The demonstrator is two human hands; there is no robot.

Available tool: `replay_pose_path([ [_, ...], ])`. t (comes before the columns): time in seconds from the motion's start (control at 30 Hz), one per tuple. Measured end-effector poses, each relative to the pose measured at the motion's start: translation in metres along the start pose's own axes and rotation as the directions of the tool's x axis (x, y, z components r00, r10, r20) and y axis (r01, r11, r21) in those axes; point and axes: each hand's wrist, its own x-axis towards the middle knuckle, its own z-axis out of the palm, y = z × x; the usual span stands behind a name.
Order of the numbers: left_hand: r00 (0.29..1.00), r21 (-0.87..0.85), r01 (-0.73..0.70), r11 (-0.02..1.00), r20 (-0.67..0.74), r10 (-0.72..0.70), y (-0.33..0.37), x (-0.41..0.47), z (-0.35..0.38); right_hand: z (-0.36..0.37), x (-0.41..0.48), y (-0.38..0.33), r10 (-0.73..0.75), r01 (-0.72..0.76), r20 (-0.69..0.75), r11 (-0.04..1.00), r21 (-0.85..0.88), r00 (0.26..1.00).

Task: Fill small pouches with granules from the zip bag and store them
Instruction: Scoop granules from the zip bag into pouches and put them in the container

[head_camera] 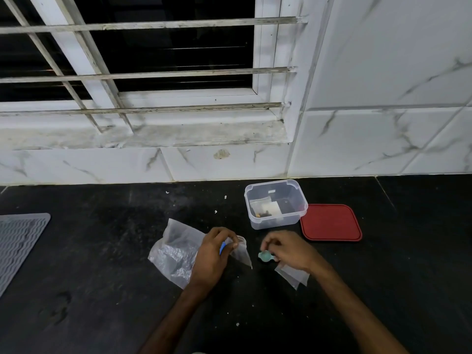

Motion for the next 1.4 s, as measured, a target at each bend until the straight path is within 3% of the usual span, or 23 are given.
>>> replay_pose_path([
  [0.07,0.999,0.025,-0.021,0.999,-0.028,0.022,0.006,0.002,-0.001,0.008,-0.001,-0.014,-0.023,0.009,0.028,0.907,0.421,0.999],
  [0.17,0.997,0.047,-0.041,0.998,-0.069,0.044,0.013,0.008,-0.003,0.02,0.006,-0.025,-0.001,0.034,-0.061,0.842,0.539,0.998],
  [0.3,0.995,-0.015,-0.067,0.998,-0.08,0.065,0.013,0.015,-0.011,0.03,0.016,-0.026,-0.157,0.239,-0.247,0.906,0.348,0.956],
  [0.47,0.991,-0.154,-0.084,0.985,-0.119,0.065,0.02,0.017,-0.019,0.037,0.021,-0.029,-0.312,0.378,-0.338,0.914,0.15,0.888],
  [0.57,0.99,-0.319,-0.012,0.948,-0.138,-0.033,0.025,0.02,-0.022,0.036,0.023,-0.032,-0.339,0.439,-0.427,0.884,0.159,0.838],
  [0.7,0.985,-0.404,0.125,0.906,-0.055,-0.161,0.02,0.022,-0.026,0.028,0.024,-0.034,-0.281,0.469,-0.494,0.827,0.311,0.823],
  [0.9,0.976,-0.521,0.091,0.849,-0.122,-0.179,0.029,0.021,-0.029,0.021,0.019,-0.039,-0.277,0.467,-0.459,0.801,0.375,0.844],
  [1.13,0.985,-0.401,0.048,0.915,-0.132,-0.11,0.037,0.025,-0.031,0.02,0.02,-0.038,-0.265,0.446,-0.466,0.83,0.336,0.844],
  [1.4,0.991,-0.077,-0.038,0.996,-0.134,0.028,0.04,0.027,-0.03,0.016,0.018,-0.042,-0.434,0.495,-0.481,0.869,0.0,0.762],
])
